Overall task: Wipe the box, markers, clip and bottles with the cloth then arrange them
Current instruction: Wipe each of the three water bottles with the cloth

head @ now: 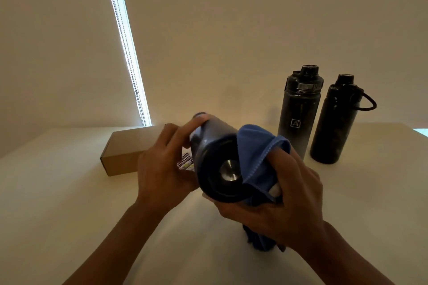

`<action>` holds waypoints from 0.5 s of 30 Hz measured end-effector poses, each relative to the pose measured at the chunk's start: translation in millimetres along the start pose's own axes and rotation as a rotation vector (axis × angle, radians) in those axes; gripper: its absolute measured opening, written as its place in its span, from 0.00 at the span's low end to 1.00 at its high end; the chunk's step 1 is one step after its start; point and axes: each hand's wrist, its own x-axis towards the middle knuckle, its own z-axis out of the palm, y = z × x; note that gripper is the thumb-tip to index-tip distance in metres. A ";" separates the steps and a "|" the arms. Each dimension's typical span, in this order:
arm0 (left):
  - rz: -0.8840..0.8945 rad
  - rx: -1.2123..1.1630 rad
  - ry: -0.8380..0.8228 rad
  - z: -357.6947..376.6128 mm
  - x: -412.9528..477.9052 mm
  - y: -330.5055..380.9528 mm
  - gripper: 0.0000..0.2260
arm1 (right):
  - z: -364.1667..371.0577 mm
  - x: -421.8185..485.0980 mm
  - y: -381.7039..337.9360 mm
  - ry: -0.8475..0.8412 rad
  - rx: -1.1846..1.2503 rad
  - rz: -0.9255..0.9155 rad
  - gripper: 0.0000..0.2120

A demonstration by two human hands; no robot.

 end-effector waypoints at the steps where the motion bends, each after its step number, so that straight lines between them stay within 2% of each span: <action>1: 0.045 0.043 0.004 -0.1 -1.5 3.2 0.33 | 0.5 -0.1 -0.6 0.012 0.006 -0.009 0.37; 4: 0.058 0.041 -0.002 8.7 -6.5 5.4 0.36 | 2.7 -3.0 1.2 0.018 0.000 -0.042 0.27; 6: 0.047 0.096 -0.019 12.4 -8.9 -1.0 0.40 | 4.8 -3.0 2.7 0.001 -0.037 -0.016 0.25; 10: 0.020 0.015 0.005 5.2 -2.4 -6.2 0.44 | 5.4 2.3 4.9 0.020 -0.078 0.084 0.28; 15: 0.045 -0.108 -0.023 -8.0 3.7 -6.8 0.43 | 2.0 10.4 3.2 -0.052 -0.094 0.152 0.32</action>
